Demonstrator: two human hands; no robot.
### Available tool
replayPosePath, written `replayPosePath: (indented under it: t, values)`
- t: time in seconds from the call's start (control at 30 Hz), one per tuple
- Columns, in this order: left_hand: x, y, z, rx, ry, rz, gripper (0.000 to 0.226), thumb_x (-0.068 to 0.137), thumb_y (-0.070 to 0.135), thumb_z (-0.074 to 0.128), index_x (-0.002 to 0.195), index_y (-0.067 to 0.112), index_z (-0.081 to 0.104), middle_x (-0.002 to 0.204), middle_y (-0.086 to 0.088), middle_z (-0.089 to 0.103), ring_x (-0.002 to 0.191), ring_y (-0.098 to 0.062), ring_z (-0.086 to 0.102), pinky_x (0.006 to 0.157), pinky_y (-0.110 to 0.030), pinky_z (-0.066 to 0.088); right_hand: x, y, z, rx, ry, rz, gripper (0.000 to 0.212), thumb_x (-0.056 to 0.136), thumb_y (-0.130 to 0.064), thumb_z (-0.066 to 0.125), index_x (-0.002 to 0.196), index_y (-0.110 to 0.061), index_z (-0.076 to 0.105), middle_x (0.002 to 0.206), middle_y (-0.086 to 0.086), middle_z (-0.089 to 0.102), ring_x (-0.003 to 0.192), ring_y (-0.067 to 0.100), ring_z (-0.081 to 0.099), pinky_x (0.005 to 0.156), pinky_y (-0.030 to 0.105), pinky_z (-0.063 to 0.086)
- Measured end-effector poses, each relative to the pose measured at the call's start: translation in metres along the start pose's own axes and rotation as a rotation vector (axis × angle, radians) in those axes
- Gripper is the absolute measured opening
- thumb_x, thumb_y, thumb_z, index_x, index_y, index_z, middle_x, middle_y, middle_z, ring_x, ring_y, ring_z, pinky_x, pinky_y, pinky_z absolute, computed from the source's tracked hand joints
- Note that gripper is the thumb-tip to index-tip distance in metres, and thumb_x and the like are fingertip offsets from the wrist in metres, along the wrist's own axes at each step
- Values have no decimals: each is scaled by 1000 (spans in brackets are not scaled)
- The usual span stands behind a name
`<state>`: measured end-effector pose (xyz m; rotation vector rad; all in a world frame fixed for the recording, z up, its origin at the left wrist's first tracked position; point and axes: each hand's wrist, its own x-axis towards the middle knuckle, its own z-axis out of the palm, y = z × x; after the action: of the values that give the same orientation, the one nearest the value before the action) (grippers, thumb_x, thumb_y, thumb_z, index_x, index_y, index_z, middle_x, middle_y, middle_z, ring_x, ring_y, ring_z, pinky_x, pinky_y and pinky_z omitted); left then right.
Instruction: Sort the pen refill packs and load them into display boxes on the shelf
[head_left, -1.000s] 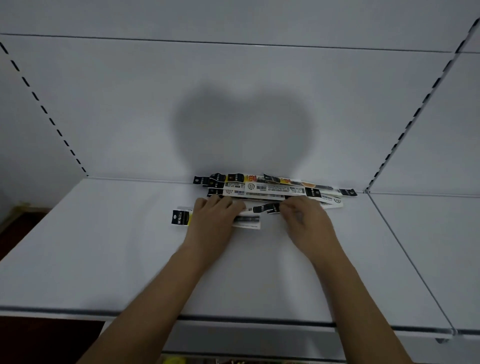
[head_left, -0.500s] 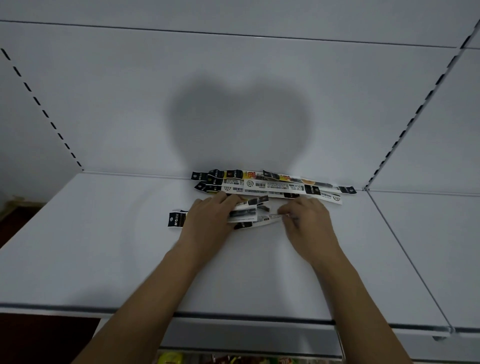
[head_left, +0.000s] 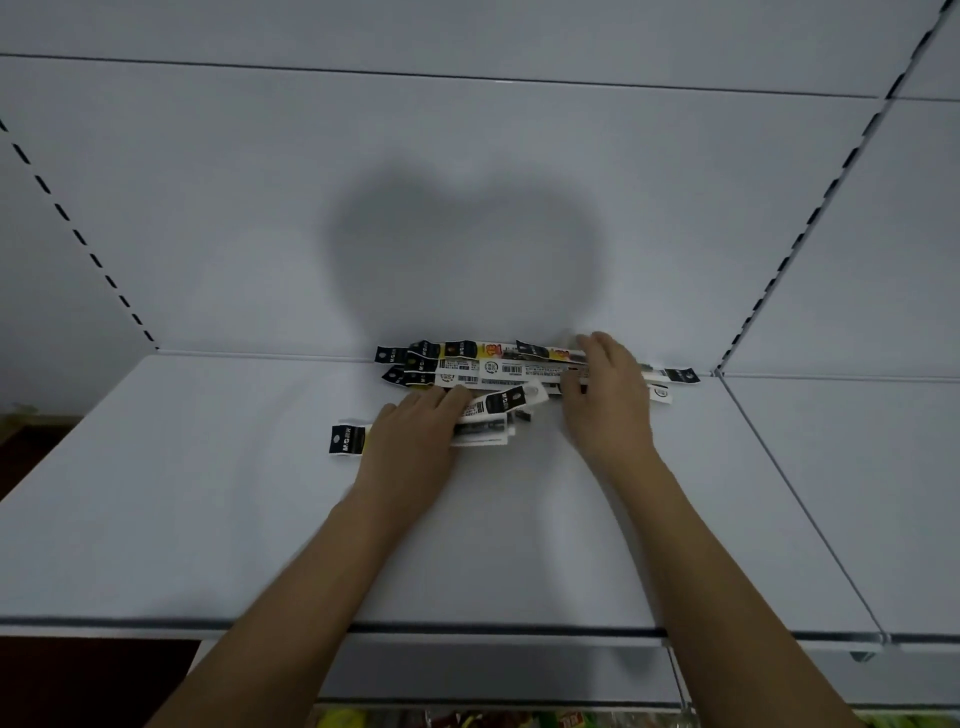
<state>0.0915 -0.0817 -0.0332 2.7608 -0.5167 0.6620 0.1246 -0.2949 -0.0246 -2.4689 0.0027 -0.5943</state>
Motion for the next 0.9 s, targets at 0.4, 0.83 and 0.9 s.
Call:
replayPosePath:
  t: [0.4, 0.83, 0.9]
  values:
    - [-1, -10, -6, -53, 116, -154, 38, 60, -4, 57, 94, 9, 68, 84, -8, 64, 77, -35, 60, 53, -39, 50, -7, -47, 34, -393, -203, -129, 60, 78, -59, 34, 127, -35, 61, 132, 2, 55, 125, 35, 47, 100, 66, 29]
    - [-2, -12, -3, -111, -14, 32, 55, 61, -3, 74, 112, 15, 69, 106, -3, 67, 97, -30, 59, 67, -36, 53, -21, -26, 5, -225, -160, -190, 62, 82, -7, 59, 141, -24, 50, 135, -1, 58, 122, 28, 48, 90, 43, 36]
    - [-2, -11, -5, -139, -27, 39, 51, 62, -3, 74, 109, 15, 70, 103, -1, 69, 96, -29, 60, 66, -33, 51, -22, -15, 2, -262, -83, -111, 53, 89, -4, 55, 137, -26, 55, 130, -4, 61, 123, 25, 48, 90, 41, 32]
